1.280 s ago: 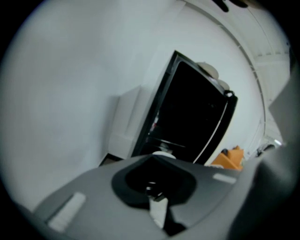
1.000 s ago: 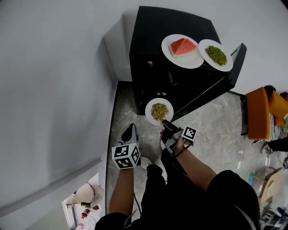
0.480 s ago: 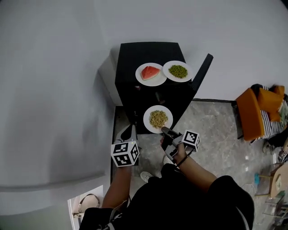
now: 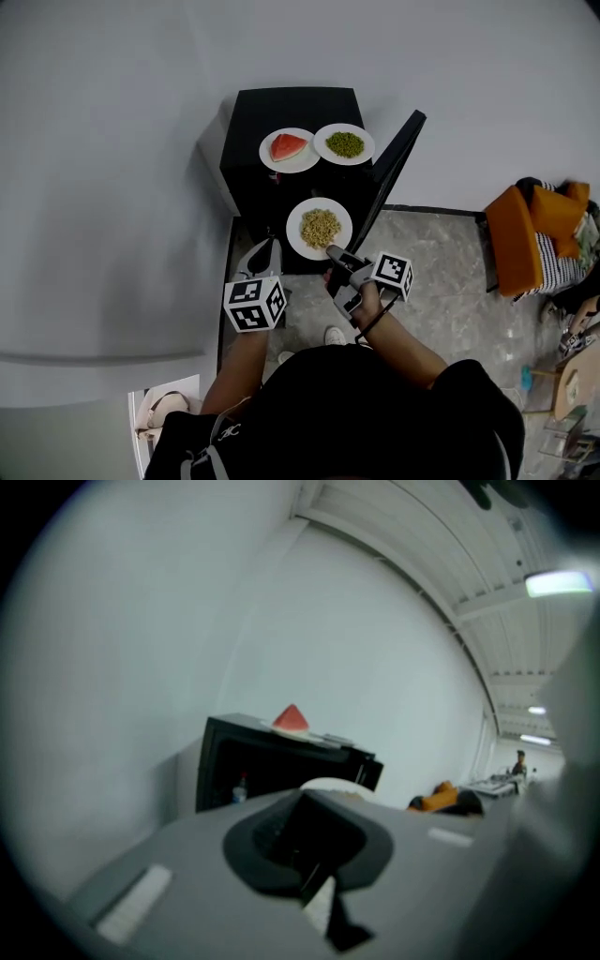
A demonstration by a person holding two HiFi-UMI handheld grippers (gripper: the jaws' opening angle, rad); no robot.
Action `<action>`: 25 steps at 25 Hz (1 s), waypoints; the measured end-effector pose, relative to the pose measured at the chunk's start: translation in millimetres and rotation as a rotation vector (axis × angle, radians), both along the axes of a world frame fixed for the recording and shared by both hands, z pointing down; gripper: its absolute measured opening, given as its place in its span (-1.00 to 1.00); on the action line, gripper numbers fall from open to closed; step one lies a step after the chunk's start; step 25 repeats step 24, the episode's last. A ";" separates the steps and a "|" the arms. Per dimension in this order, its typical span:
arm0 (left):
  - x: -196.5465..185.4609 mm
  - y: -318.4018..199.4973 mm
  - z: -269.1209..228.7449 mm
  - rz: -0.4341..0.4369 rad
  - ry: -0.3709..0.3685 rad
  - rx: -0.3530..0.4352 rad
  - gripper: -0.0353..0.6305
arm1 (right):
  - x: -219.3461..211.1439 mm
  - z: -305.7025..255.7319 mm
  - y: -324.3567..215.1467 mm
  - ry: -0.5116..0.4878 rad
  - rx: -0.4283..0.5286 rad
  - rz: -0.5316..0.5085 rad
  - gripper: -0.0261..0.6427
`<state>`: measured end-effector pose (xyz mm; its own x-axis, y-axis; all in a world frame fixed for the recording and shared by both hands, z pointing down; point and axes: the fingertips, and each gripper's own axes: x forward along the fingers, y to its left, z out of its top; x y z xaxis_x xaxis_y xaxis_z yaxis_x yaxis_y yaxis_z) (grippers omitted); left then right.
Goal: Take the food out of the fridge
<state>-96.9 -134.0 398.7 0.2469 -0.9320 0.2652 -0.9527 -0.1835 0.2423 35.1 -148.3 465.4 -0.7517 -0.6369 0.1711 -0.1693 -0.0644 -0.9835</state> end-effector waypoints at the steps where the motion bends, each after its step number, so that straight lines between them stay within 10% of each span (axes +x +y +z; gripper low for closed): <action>1: 3.4 -0.4 -1.2 -0.002 -0.004 0.003 -0.90 | 2.1 -2.1 -2.2 -0.002 0.003 -0.004 -0.89; 25: 7.9 -4.9 -1.7 -0.044 -0.052 -0.018 -0.90 | 4.2 -10.4 -18.7 -0.086 -0.040 -0.047 -0.89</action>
